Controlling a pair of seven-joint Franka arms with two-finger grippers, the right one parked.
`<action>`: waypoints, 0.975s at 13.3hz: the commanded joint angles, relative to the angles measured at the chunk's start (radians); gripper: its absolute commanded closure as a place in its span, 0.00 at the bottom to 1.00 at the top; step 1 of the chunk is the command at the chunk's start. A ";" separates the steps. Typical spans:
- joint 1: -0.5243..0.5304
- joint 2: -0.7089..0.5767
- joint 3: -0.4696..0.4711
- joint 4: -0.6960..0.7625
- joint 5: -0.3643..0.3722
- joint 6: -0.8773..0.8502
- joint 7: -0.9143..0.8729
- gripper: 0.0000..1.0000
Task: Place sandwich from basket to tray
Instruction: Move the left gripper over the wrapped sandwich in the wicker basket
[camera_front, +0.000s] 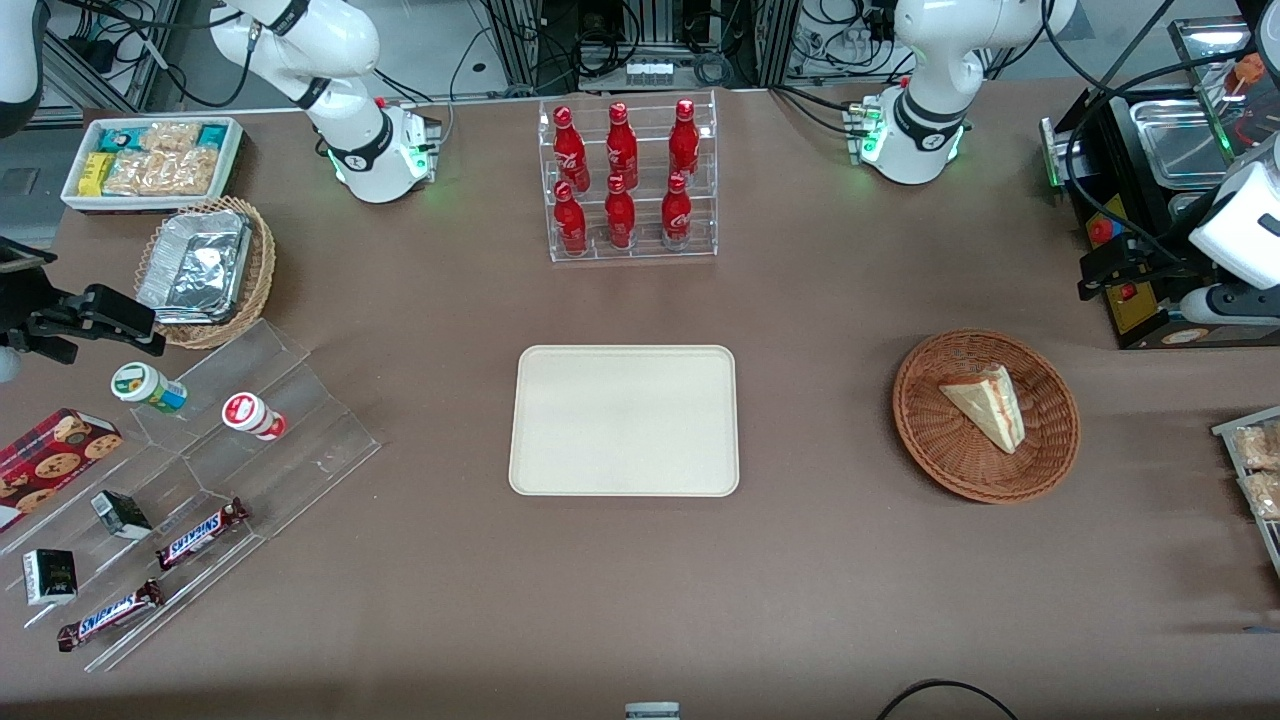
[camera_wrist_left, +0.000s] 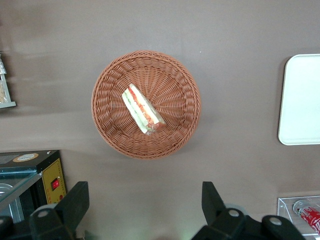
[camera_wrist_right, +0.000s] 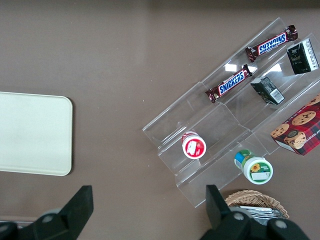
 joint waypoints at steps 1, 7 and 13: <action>0.003 0.011 -0.008 0.030 0.001 -0.051 0.009 0.00; 0.009 0.083 -0.004 0.028 0.027 -0.050 -0.113 0.00; 0.019 0.177 0.004 -0.084 0.027 0.045 -0.459 0.00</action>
